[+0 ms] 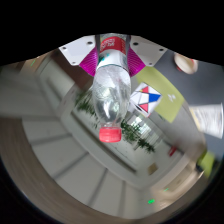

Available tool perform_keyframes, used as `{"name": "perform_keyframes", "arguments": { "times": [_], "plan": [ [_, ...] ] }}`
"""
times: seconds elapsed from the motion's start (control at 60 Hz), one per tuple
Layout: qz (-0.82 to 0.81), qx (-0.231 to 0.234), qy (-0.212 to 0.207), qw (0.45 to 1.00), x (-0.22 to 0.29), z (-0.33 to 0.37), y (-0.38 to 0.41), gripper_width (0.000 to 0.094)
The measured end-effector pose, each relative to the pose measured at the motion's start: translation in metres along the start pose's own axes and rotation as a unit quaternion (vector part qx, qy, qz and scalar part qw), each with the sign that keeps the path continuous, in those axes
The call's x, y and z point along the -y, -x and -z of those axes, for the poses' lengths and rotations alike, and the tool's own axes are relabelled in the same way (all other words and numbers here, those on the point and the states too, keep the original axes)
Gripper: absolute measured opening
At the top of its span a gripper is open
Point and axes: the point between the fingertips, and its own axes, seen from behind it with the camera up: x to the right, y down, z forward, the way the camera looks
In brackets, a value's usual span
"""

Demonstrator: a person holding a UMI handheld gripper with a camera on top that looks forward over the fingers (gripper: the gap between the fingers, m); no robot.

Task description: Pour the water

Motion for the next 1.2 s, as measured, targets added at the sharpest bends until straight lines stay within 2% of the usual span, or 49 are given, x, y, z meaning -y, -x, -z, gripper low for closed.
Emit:
{"name": "perform_keyframes", "arguments": {
  "times": [0.083, 0.15, 0.25, 0.317, 0.567, 0.617, 0.633, 0.733, 0.833, 0.9, 0.933, 1.017, 1.2],
  "plan": [
    [-0.160, 0.054, 0.037, 0.985, -0.018, 0.002, 0.017, 0.0339],
    [-0.234, 0.084, 0.073, 0.966, -0.055, 0.008, 0.033, 0.0338],
    [-0.278, 0.105, 0.118, 0.947, -0.093, 0.014, 0.074, 0.0337],
    [-0.295, 0.117, 0.140, 0.938, -0.132, 0.015, 0.075, 0.0336],
    [-0.313, 0.129, 0.185, 0.923, -0.198, 0.021, 0.124, 0.0345],
    [-0.316, 0.124, 0.165, 0.926, -0.191, 0.022, 0.119, 0.0346],
    [-0.318, 0.123, 0.167, 0.925, -0.194, 0.023, 0.120, 0.0383],
    [-0.323, 0.120, 0.160, 0.925, -0.193, 0.023, 0.117, 0.0470],
    [-0.333, 0.123, 0.187, 0.916, -0.200, 0.030, 0.117, 0.0582],
    [-0.332, 0.122, 0.195, 0.915, -0.197, 0.039, 0.112, 0.0876],
    [-0.323, 0.119, 0.197, 0.918, -0.194, 0.044, 0.107, 0.0830],
    [-0.301, 0.116, 0.201, 0.925, -0.186, 0.065, 0.094, 0.0862],
    [-0.310, 0.107, 0.213, 0.921, -0.147, 0.147, 0.061, 0.0851]
  ]
}}
